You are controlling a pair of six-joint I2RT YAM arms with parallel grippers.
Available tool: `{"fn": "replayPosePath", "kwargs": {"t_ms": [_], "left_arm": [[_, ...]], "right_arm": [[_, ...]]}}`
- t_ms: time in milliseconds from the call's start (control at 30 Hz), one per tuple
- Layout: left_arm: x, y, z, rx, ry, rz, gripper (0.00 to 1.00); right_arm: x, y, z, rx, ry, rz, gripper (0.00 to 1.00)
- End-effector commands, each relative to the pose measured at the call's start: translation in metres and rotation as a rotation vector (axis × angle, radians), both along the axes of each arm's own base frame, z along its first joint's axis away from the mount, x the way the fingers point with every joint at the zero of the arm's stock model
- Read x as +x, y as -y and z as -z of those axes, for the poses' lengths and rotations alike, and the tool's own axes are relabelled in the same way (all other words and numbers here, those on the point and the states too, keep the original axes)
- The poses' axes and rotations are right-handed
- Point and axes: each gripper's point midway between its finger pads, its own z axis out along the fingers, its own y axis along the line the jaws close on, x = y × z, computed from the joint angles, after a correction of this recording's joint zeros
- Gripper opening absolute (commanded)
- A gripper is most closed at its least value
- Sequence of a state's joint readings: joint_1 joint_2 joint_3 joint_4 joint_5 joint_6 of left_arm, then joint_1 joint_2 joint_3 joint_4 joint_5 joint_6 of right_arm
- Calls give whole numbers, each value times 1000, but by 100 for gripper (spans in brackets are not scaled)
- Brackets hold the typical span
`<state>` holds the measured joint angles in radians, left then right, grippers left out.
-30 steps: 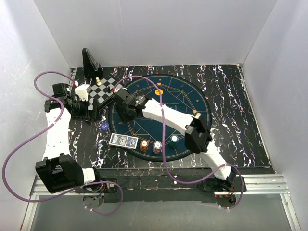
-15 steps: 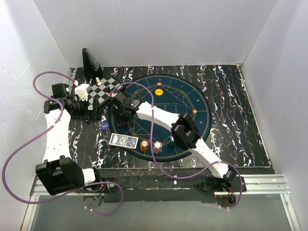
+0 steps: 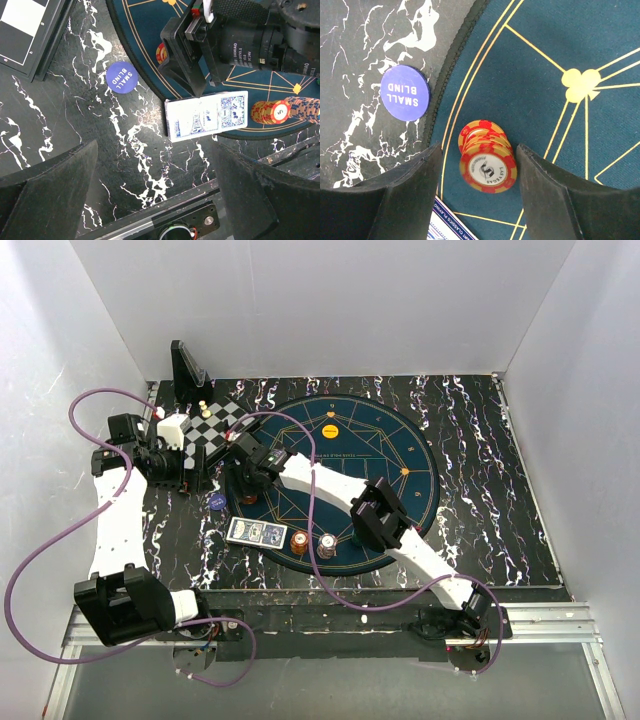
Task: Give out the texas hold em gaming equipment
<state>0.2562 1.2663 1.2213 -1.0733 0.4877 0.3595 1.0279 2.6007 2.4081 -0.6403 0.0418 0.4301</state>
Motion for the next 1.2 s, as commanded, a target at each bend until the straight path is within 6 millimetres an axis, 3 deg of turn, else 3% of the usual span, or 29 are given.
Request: {"fn": "replayPosePath", "kwargs": {"t_ms": [0, 133, 267, 467, 567, 733, 900, 1033, 1167], "left_arm": [[-1, 3, -18, -11, 60, 14, 98], [-2, 1, -20, -5, 62, 5, 98], [-4, -3, -23, 7, 71, -7, 98], [-4, -3, -30, 2, 77, -17, 98], [-5, -4, -38, 7, 88, -12, 98], [-10, 1, -43, -12, 91, 6, 98], [-12, 2, -38, -20, 78, -4, 98], [-15, 1, -36, -14, 71, -9, 98], [-15, 0, -37, -8, 75, -13, 98]], "right_arm": [[4, -5, -15, 27, 24, 5, 70], [4, -7, -27, 46, 34, -1, 75], [12, 3, -60, 53, 81, 19, 80], [13, 54, -129, 46, 157, 54, 87], [-6, 80, -141, 8, 135, 17, 88], [-51, 123, -126, -23, 75, -52, 89], [-88, 157, -97, -41, 13, -79, 91], [-105, 164, -82, -77, -9, -97, 91], [-119, 156, -73, -101, -5, -138, 92]]}}
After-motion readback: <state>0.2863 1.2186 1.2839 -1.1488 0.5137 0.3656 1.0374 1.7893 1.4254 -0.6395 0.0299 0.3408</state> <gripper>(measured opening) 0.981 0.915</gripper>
